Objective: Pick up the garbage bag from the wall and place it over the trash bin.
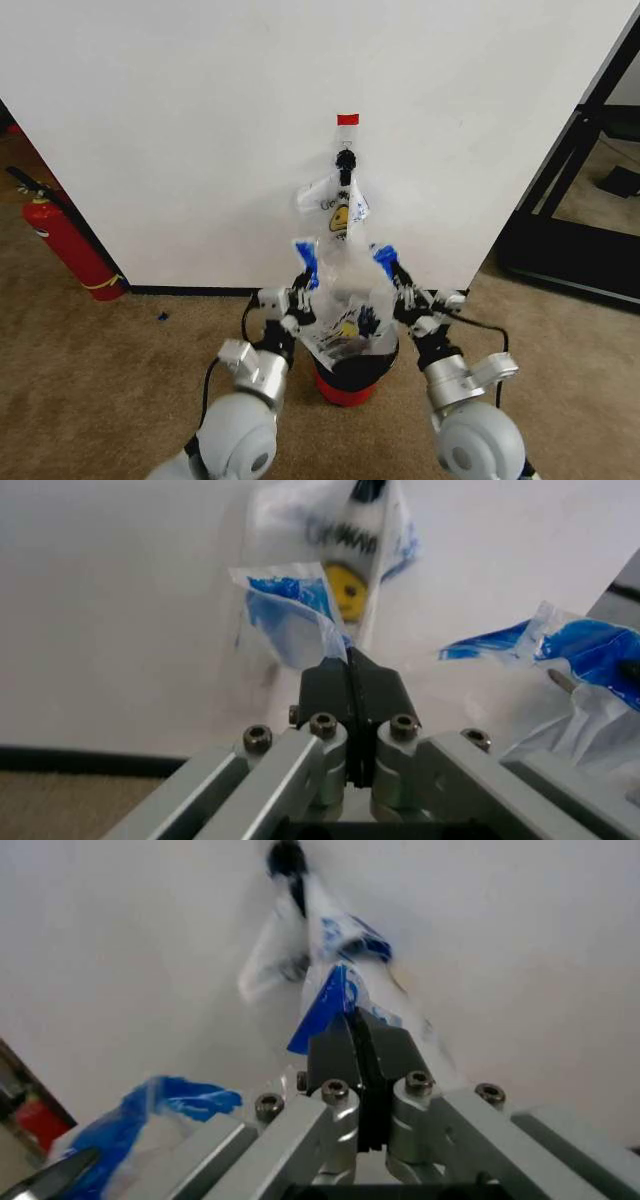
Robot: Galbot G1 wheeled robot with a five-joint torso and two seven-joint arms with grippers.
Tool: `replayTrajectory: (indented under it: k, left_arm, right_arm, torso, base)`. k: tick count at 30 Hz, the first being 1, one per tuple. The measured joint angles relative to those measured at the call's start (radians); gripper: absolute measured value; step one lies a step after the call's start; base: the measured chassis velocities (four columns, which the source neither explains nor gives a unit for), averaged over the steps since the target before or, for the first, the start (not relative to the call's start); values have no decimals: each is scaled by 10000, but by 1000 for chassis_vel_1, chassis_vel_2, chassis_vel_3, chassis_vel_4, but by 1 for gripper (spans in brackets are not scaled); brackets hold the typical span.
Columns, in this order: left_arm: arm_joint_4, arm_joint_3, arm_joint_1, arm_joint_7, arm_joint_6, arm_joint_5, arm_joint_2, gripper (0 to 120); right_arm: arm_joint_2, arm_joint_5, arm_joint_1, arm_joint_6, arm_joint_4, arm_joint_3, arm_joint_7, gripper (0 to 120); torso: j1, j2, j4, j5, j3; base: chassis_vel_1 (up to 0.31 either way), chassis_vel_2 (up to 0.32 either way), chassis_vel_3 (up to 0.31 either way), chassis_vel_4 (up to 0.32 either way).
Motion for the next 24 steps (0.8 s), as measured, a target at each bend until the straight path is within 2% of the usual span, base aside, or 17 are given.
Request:
replayTrajectory:
  k: [5,11,15,21,24]
  left_arm:
    - [357,166,454,27,-240,439,-138,0]
    - [1125,828,746,56,-529,1354,-582,0]
    - [1369,889,859,-12,-616,1647,-573,0]
    - [1046,631,1265,-206,-622,1830,-172,0]
    - [654,438,1977,-238,-654,2141,153,0]
  right_arm:
    - [32,-363,-180,158,-498,52,216,0]
    - [88,-870,-493,168,-716,-33,668,0]
    - [61,-883,-602,137,-748,-84,822,0]
    - [-149,-1005,-1016,-152,-577,-187,1048,0]
    - [-406,-1217,-1400,-451,-373,-244,1315,0]
  torso:
    - [0,0,-1,3,0]
    - [0,0,-1,1,0]
    - [0,0,-2,1,0]
    - [0,0,-1,2,0]
    - [0,0,-2,1,0]
  base:
    - [0,0,0,0]
    - [0,0,0,0]
    - [0,0,0,0]
    - [0,0,0,0]
    - [0,0,0,0]
